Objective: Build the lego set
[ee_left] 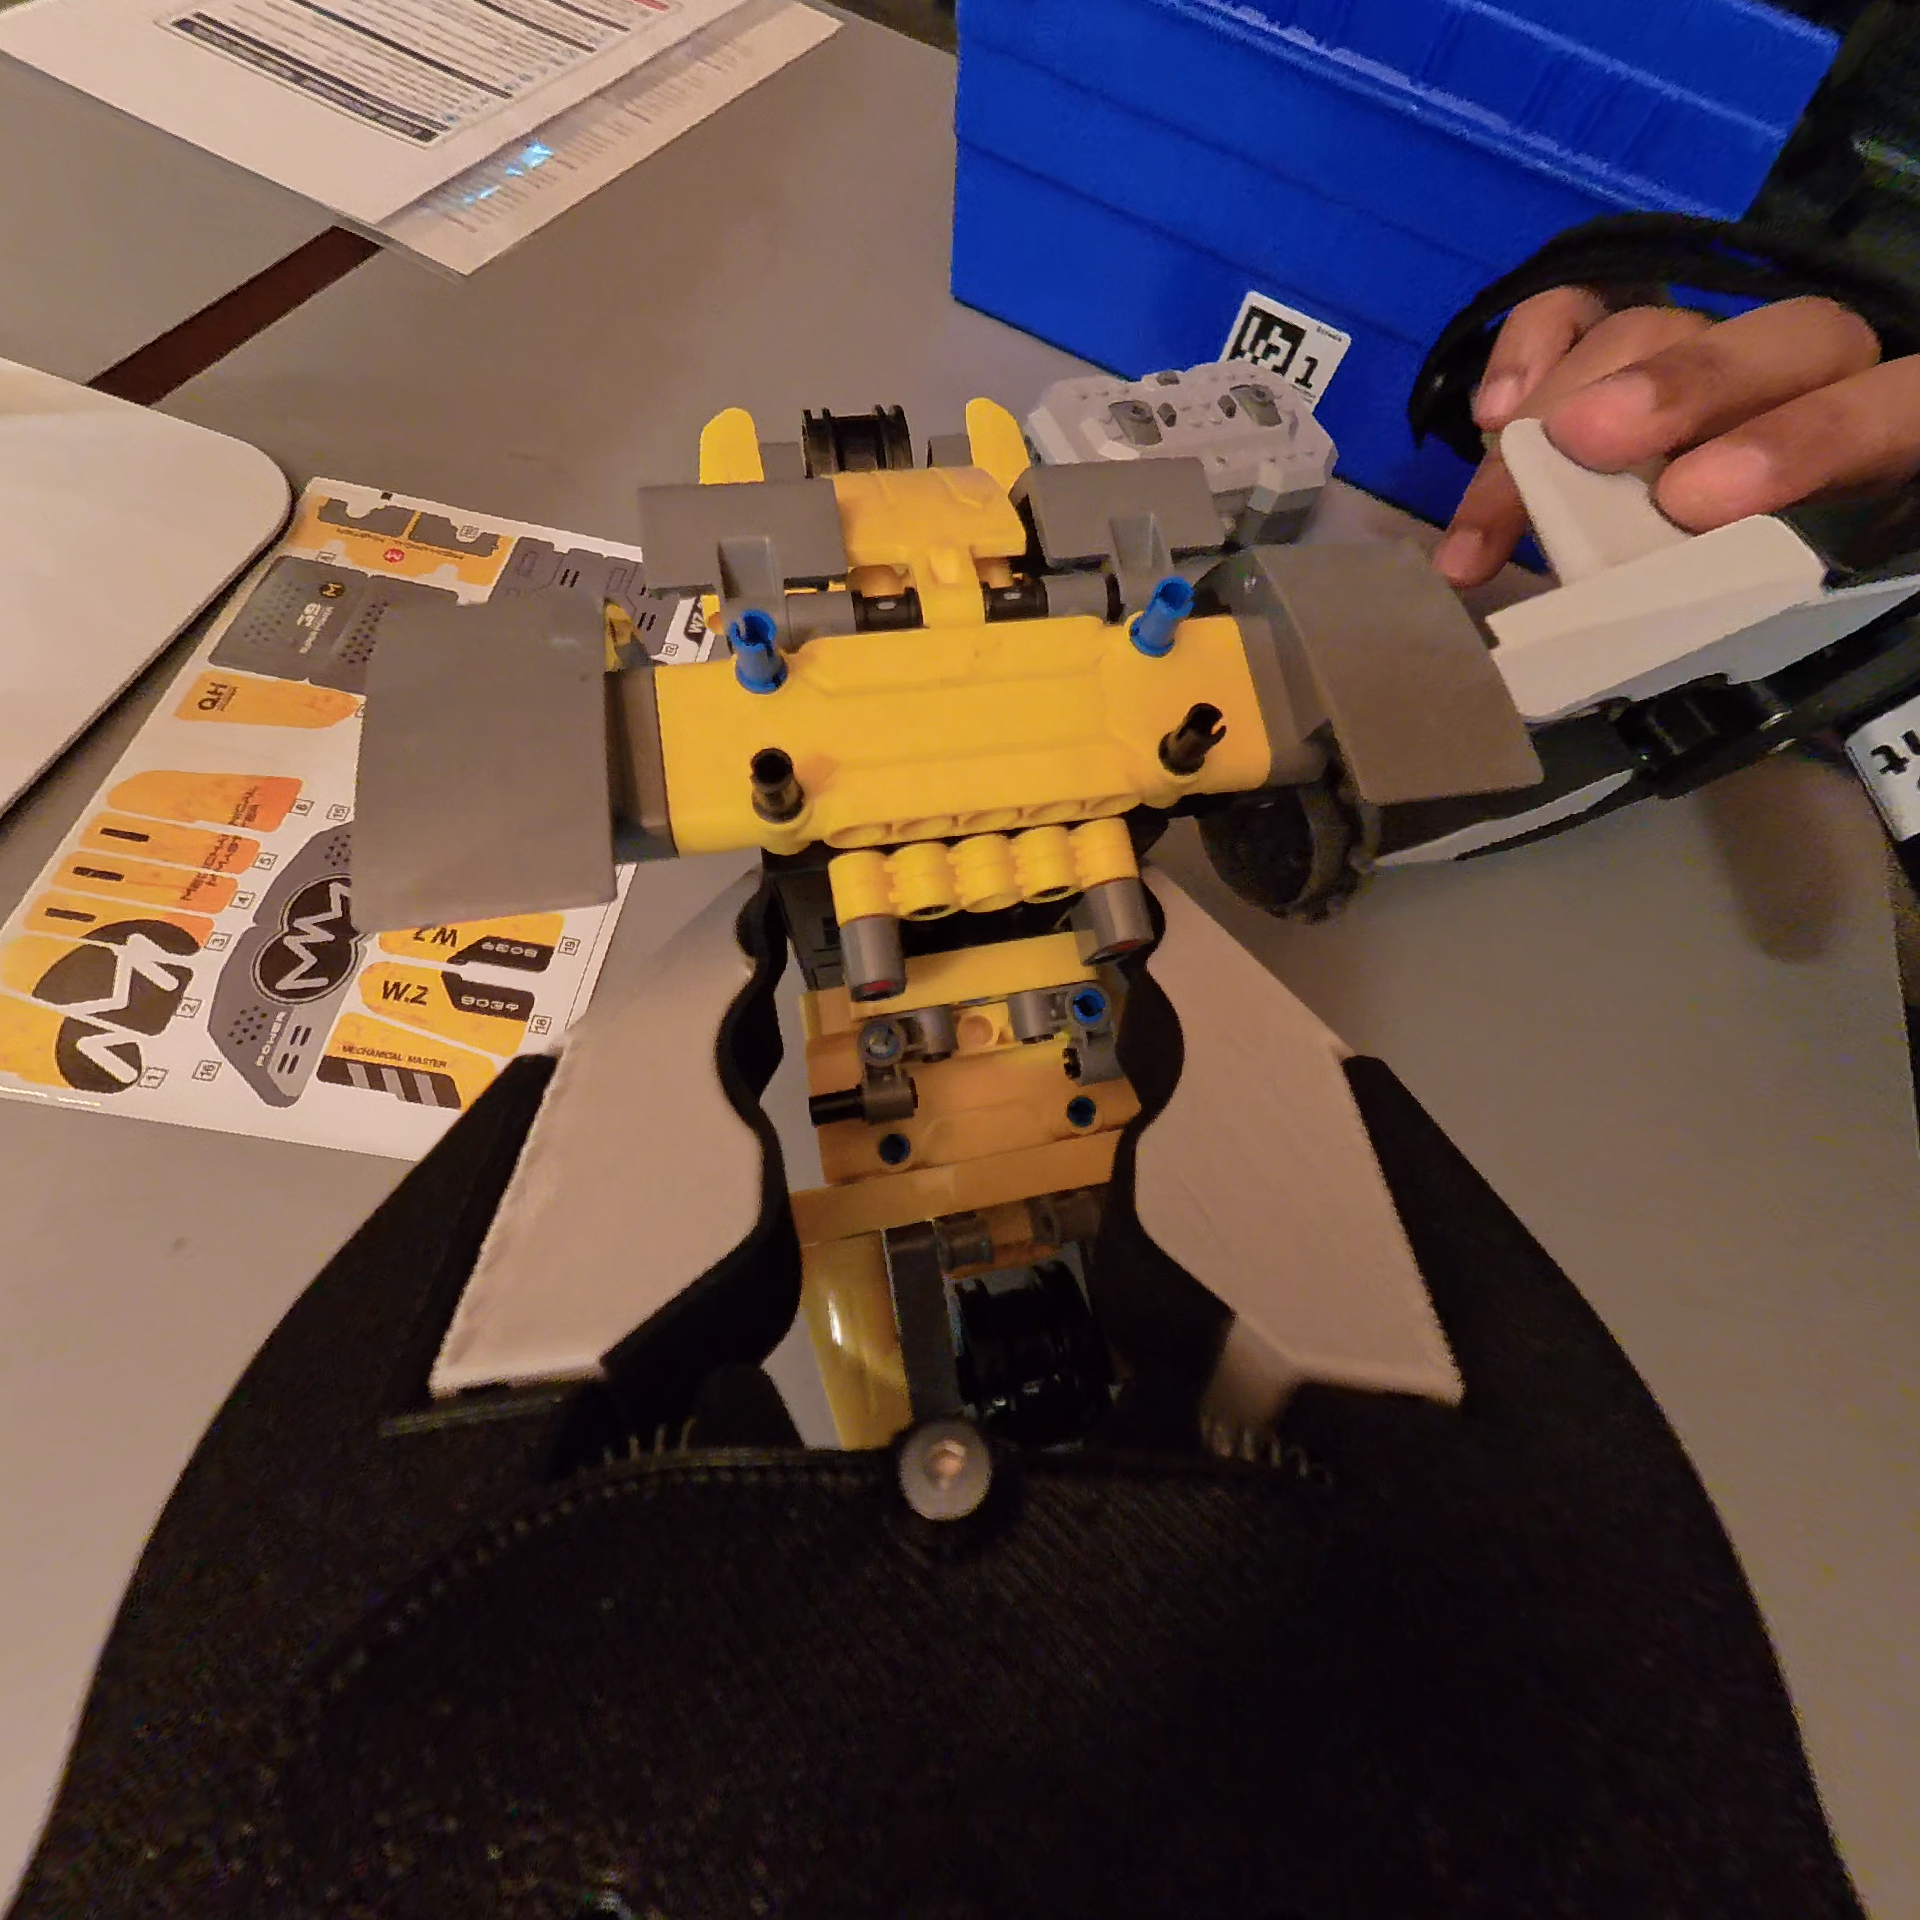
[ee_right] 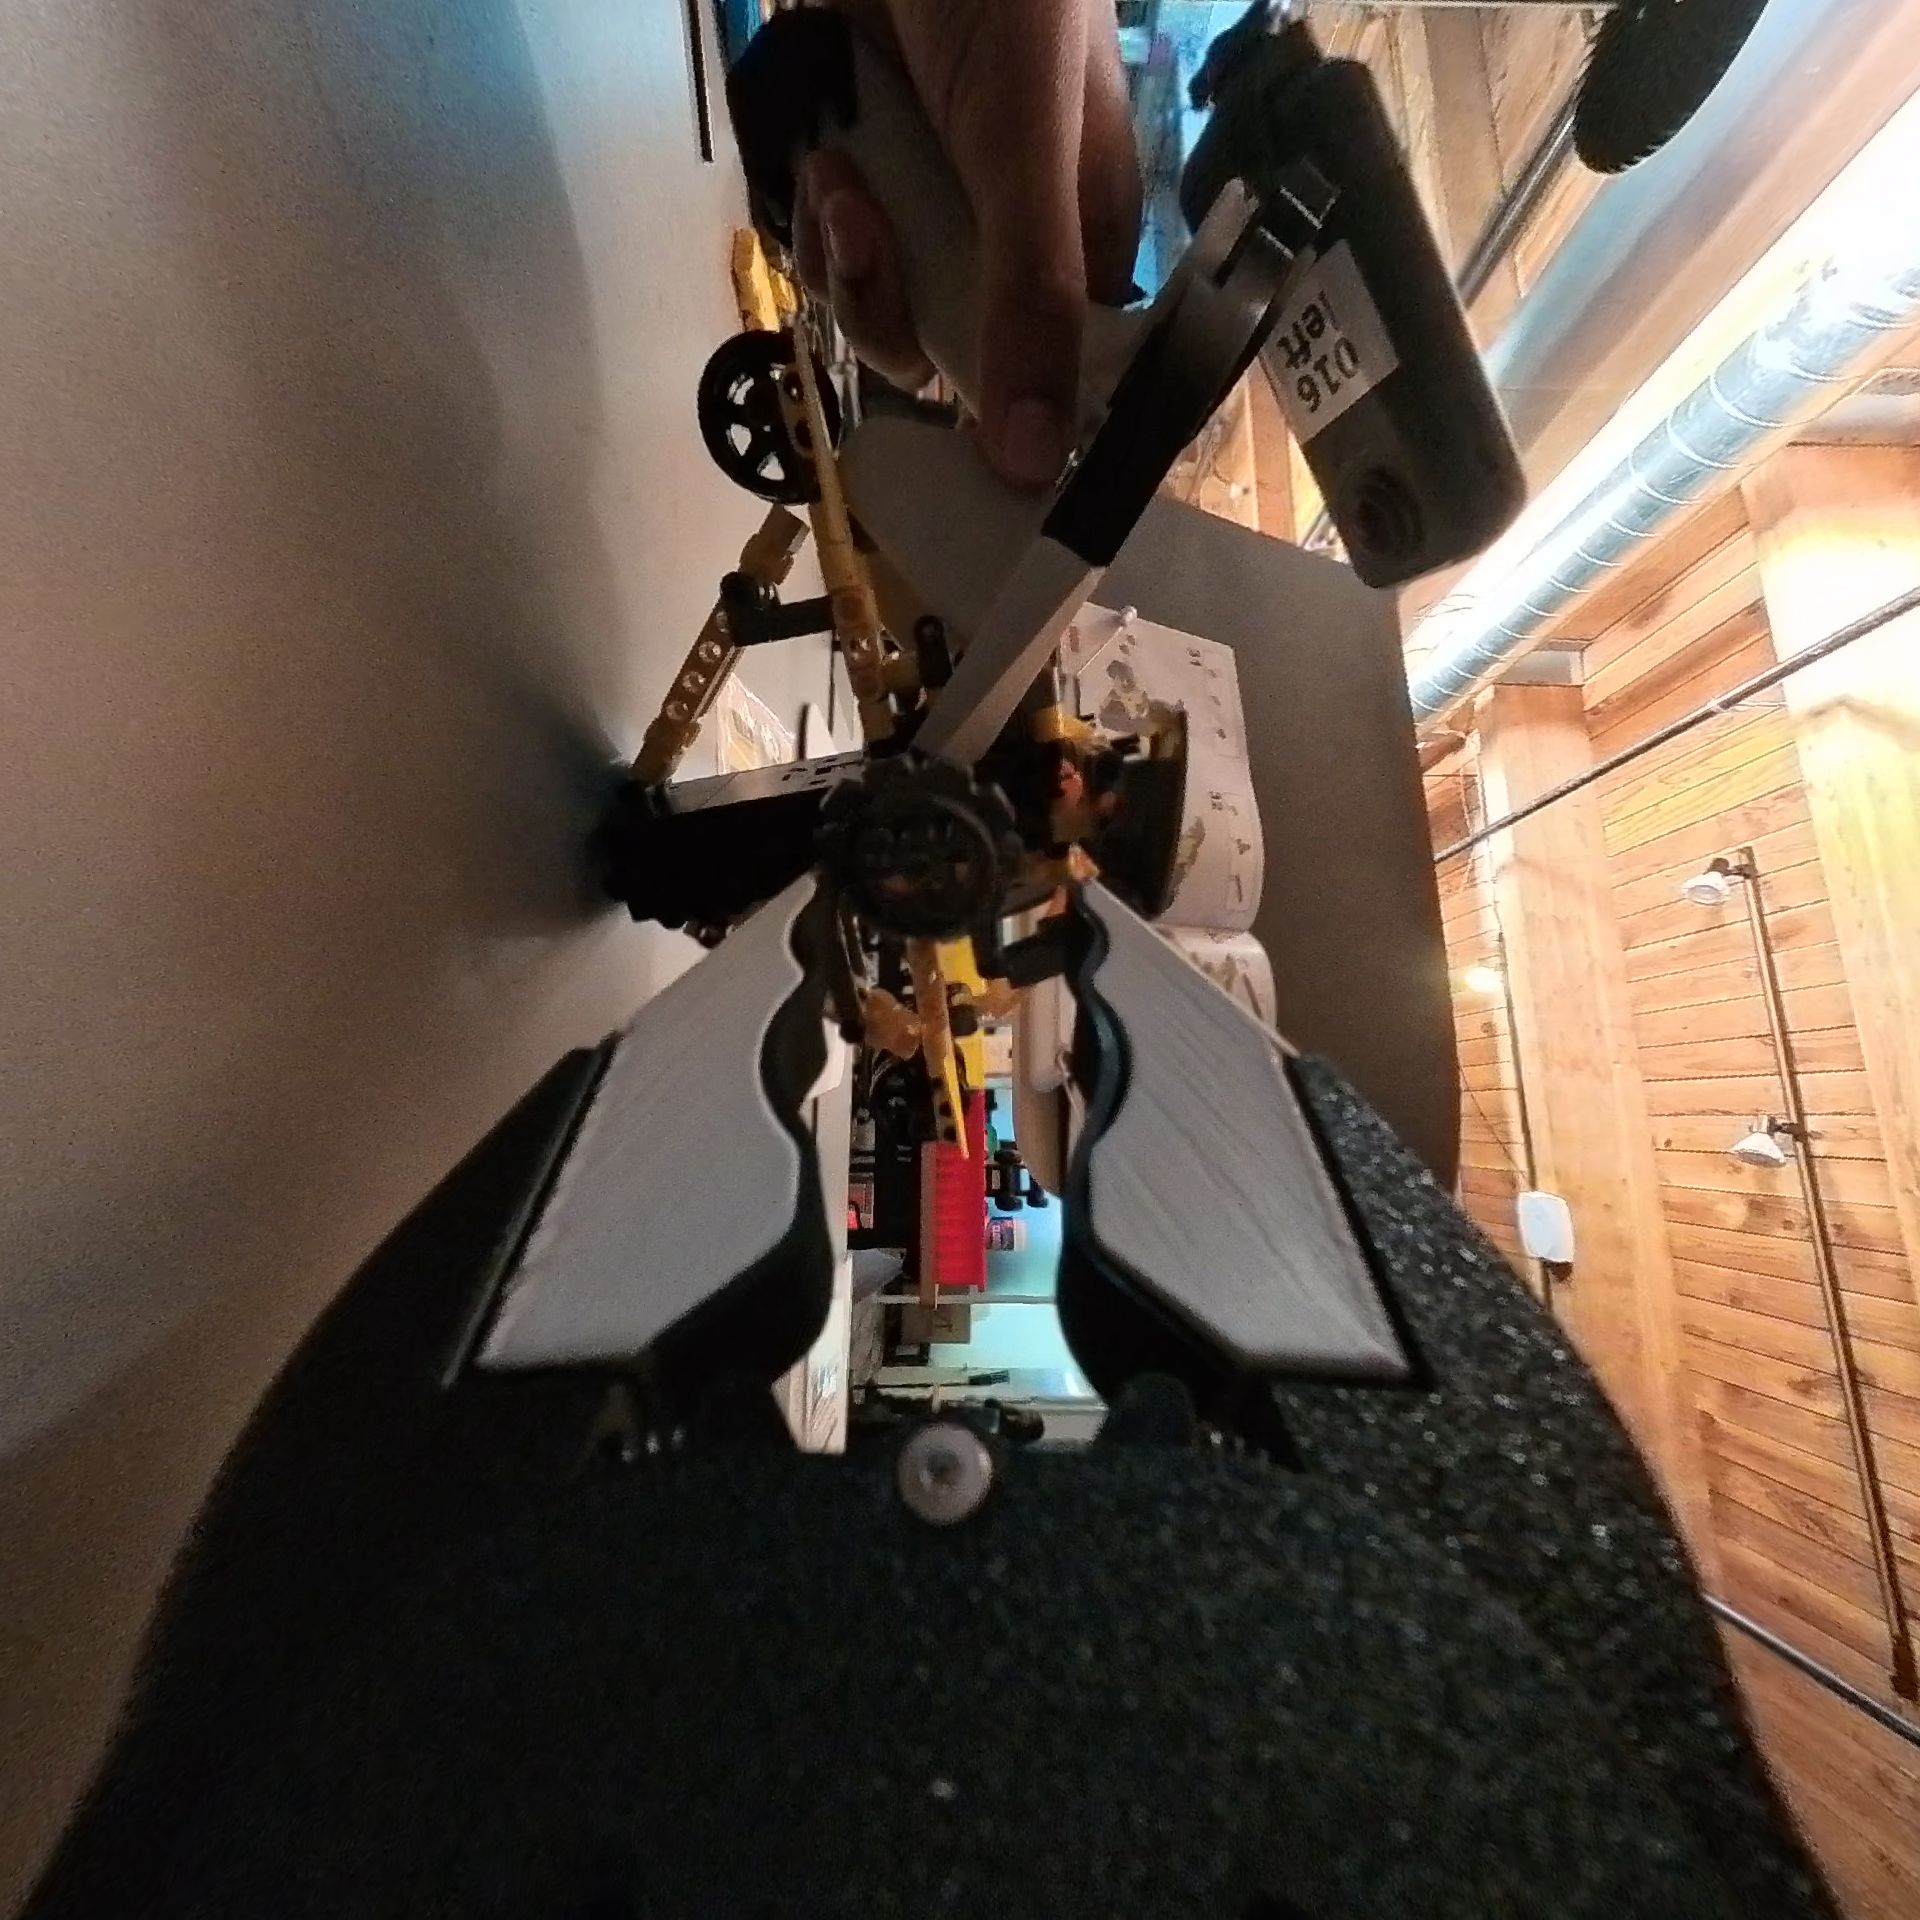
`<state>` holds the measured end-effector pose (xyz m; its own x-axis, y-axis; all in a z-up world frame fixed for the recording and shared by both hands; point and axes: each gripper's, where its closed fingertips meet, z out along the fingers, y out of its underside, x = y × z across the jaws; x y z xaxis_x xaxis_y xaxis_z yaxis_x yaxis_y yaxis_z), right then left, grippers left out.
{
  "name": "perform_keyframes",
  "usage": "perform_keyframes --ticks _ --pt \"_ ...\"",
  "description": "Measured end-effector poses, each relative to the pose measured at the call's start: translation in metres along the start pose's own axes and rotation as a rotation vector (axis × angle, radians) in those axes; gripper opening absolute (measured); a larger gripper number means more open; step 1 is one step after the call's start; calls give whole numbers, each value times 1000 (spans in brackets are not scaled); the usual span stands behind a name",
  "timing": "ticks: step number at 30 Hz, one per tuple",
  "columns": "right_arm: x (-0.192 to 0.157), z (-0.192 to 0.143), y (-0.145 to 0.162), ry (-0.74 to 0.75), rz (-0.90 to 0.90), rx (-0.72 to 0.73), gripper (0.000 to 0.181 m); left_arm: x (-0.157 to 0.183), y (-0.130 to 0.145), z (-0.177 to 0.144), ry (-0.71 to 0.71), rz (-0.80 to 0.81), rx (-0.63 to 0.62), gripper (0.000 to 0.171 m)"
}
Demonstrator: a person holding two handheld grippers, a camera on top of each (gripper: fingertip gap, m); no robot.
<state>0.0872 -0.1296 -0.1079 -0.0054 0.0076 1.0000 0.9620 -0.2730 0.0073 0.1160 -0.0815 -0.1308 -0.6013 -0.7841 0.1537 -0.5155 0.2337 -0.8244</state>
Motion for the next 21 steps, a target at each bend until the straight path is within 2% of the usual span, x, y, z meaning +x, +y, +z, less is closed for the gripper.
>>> perform_keyframes --ticks 5,14,17,21 --pt "-4 -2 2 -29 4 -7 27 0 0 0 -4 2 0 61" --pt "-11 -4 6 -94 81 -21 23 0 0 -1 -14 -5 6 61" --pt "-21 -6 6 -188 252 -8 21 0 1 -1 -20 -8 9 61" --pt "-30 -8 -6 -372 710 29 23 0 0 -1 -28 -10 5 60"
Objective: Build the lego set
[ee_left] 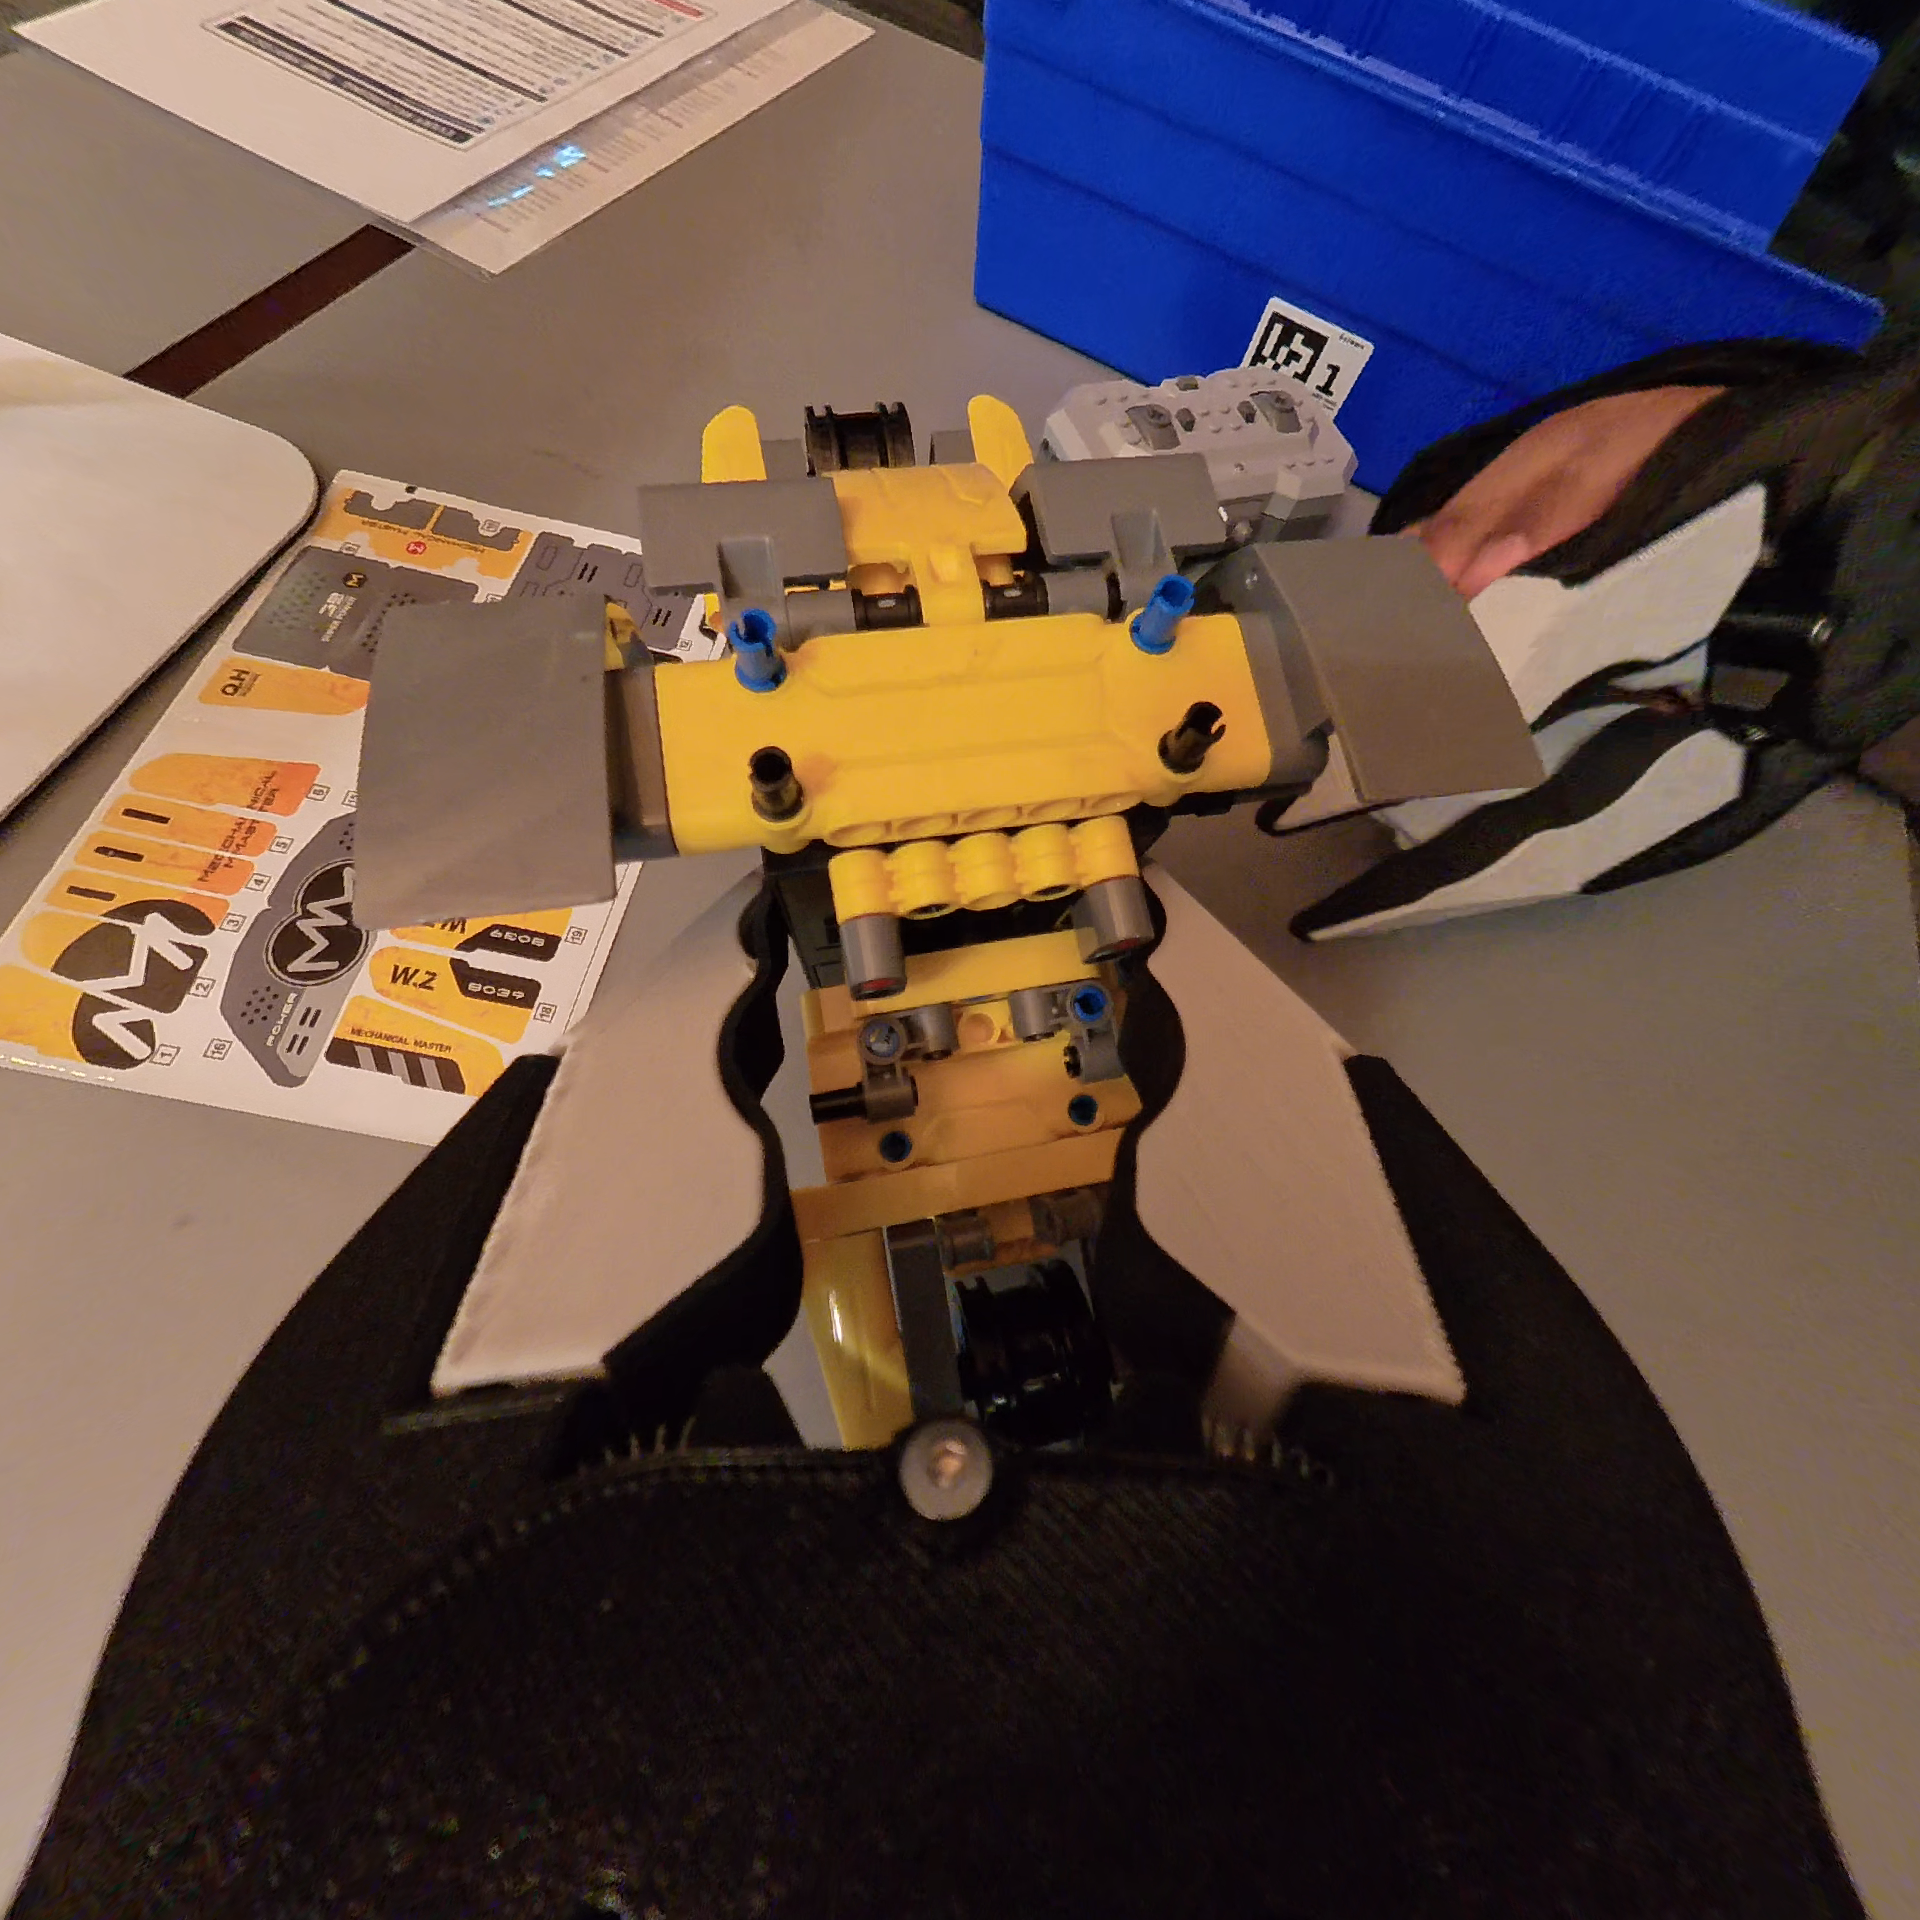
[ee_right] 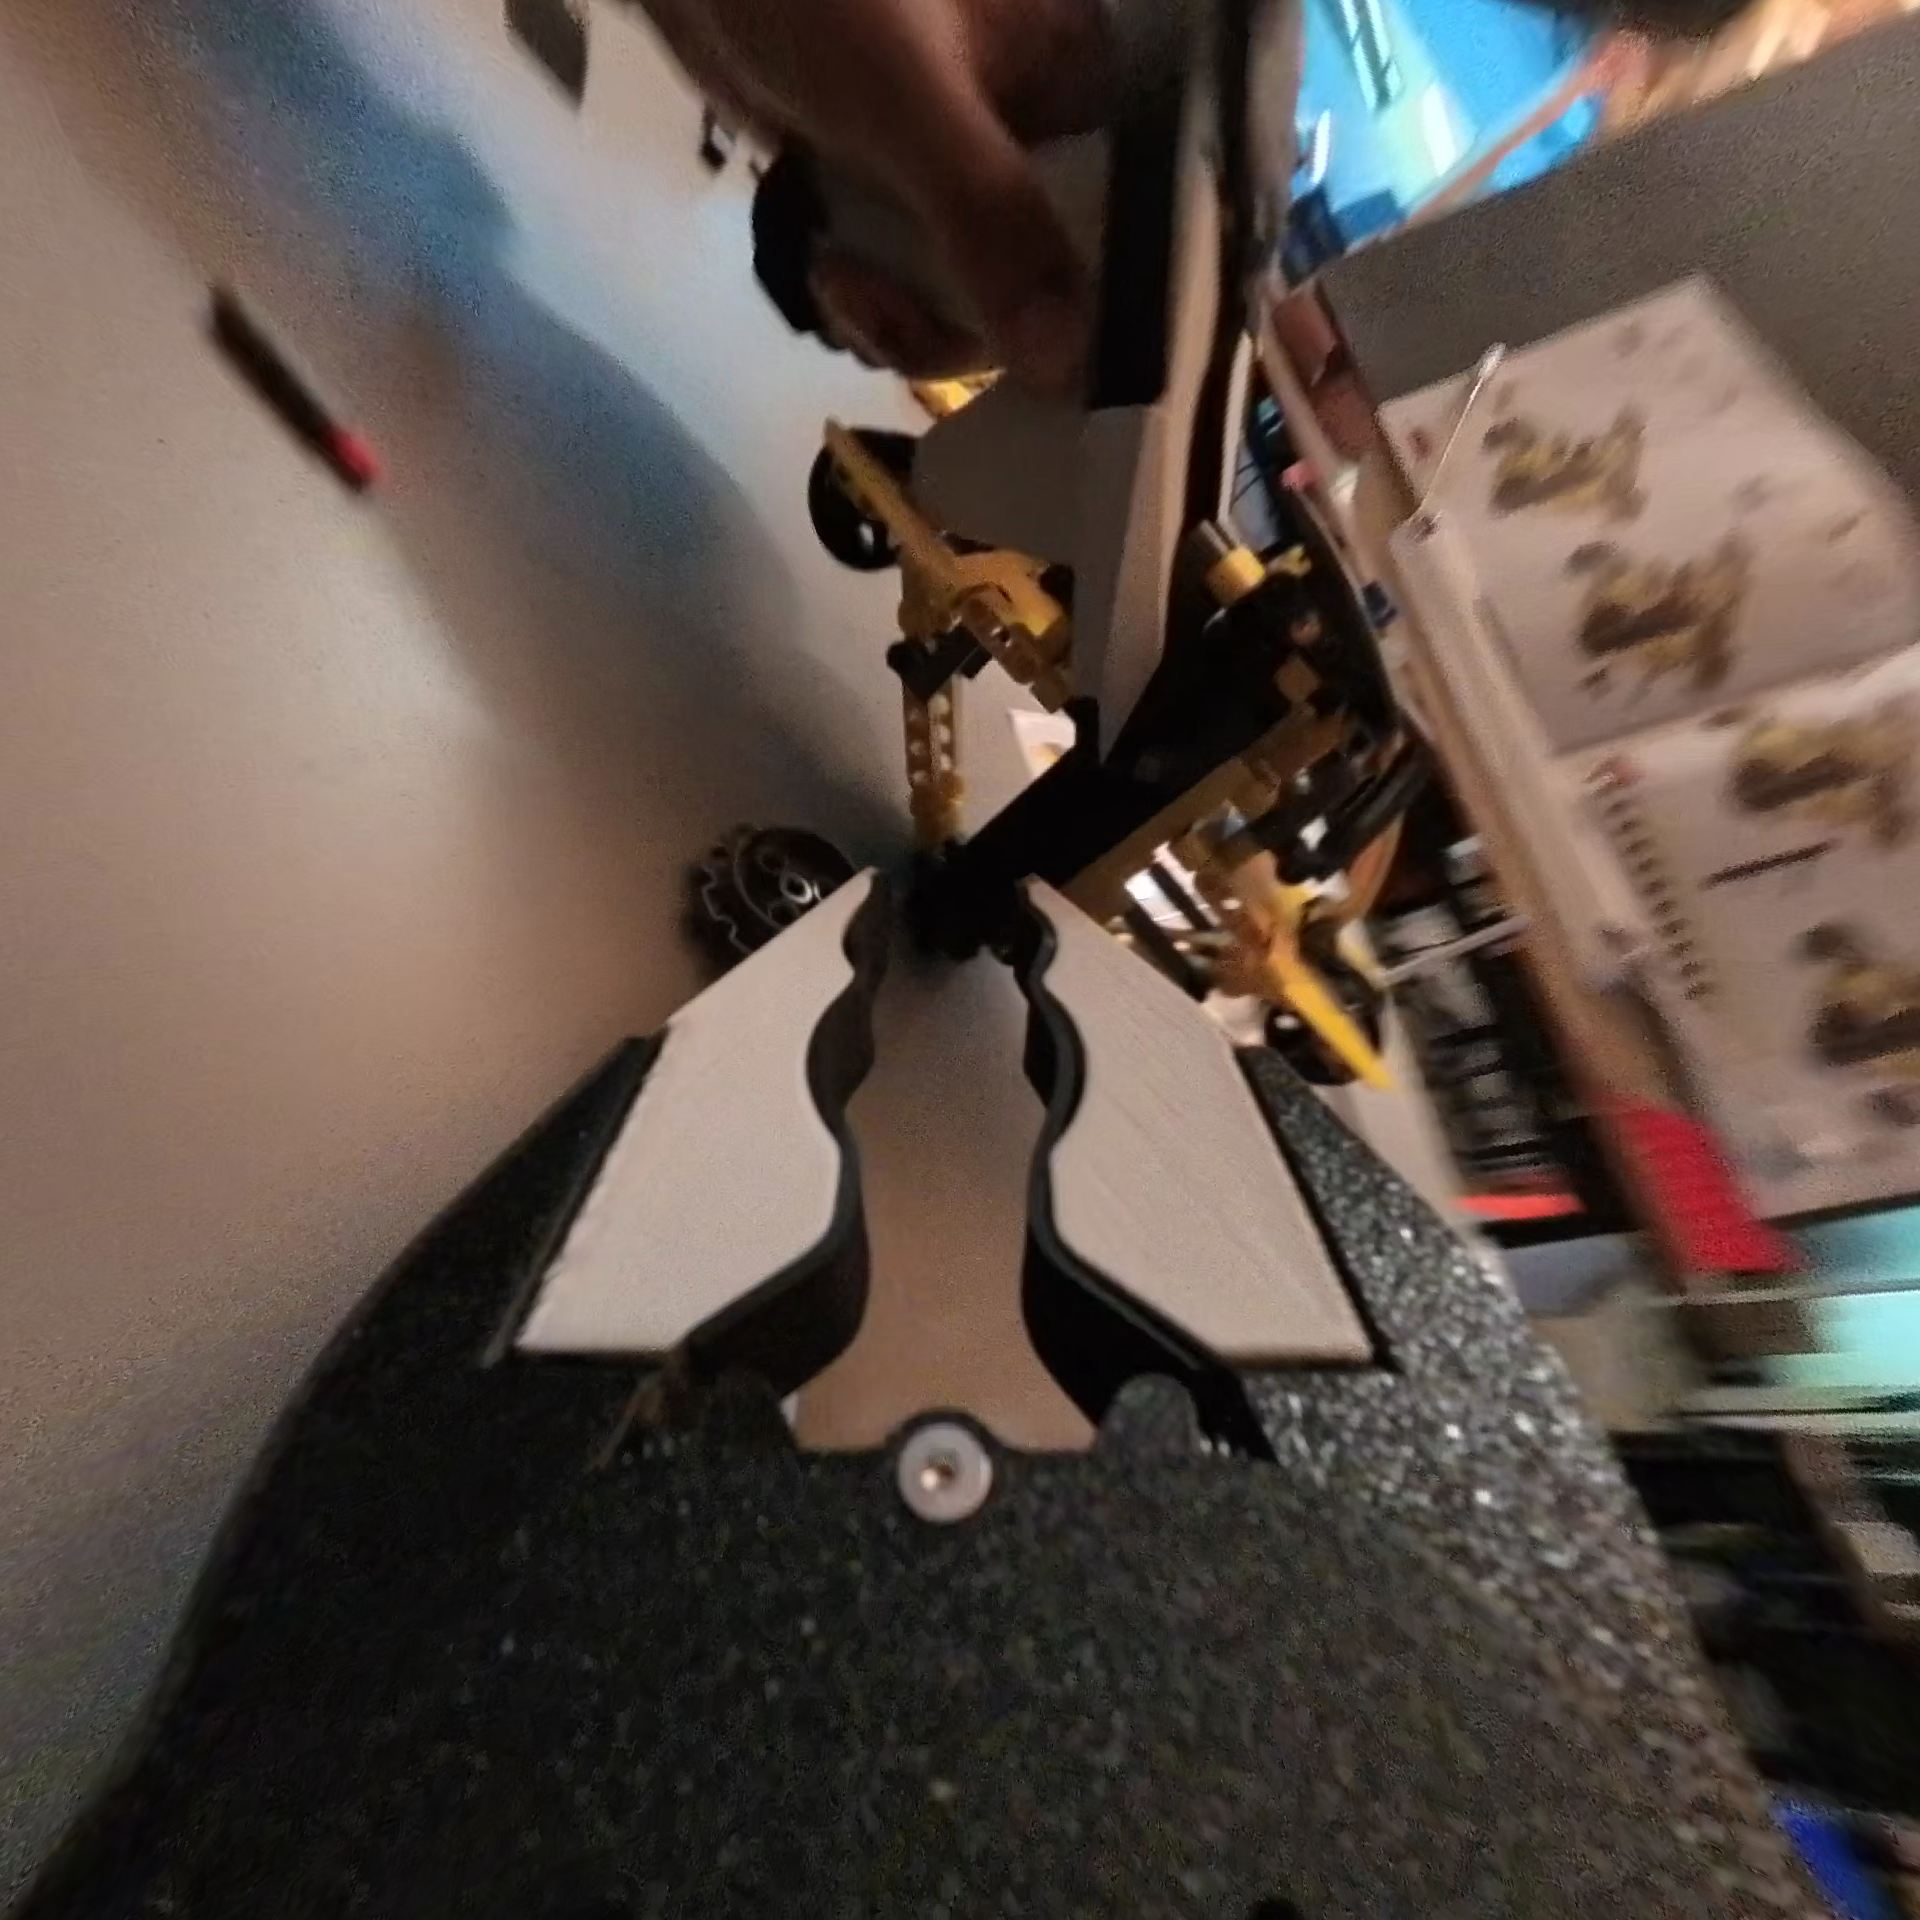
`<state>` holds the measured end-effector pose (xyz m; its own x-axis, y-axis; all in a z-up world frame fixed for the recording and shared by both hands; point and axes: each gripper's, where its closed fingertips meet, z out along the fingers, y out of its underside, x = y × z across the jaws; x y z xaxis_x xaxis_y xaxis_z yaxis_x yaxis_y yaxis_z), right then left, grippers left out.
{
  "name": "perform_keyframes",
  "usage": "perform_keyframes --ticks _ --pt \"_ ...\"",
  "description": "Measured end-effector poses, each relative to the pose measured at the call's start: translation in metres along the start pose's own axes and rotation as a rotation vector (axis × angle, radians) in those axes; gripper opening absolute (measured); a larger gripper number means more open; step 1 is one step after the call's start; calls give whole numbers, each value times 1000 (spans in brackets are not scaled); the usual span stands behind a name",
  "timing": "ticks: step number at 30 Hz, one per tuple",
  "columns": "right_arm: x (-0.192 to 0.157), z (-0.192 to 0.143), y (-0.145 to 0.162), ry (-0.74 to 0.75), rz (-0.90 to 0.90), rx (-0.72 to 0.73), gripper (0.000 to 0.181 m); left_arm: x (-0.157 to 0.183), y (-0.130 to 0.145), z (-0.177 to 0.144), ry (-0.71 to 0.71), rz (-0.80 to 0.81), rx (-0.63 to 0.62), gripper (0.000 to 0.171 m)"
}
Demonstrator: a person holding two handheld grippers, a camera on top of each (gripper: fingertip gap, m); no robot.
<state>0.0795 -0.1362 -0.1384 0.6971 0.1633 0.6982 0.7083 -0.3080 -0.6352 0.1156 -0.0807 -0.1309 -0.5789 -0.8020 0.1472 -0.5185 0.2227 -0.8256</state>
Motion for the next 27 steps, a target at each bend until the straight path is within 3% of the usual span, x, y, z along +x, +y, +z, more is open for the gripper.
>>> perform_keyframes --ticks 4,7,11,18,27 --pt "-2 0 0 -125 392 -28 35 0 0 0 -4 -1 -2 60" --pt "-17 3 11 -244 523 -119 47 0 0 0 -6 -1 -3 60" --pt "-31 1 17 -349 575 -162 58 0 0 0 -7 0 -2 61" --pt "-33 -1 23 -371 596 -188 58 0 1 1 -5 1 -6 61" --pt "-35 2 35 -330 546 -267 41 1 3 2 -29 32 -33 72"
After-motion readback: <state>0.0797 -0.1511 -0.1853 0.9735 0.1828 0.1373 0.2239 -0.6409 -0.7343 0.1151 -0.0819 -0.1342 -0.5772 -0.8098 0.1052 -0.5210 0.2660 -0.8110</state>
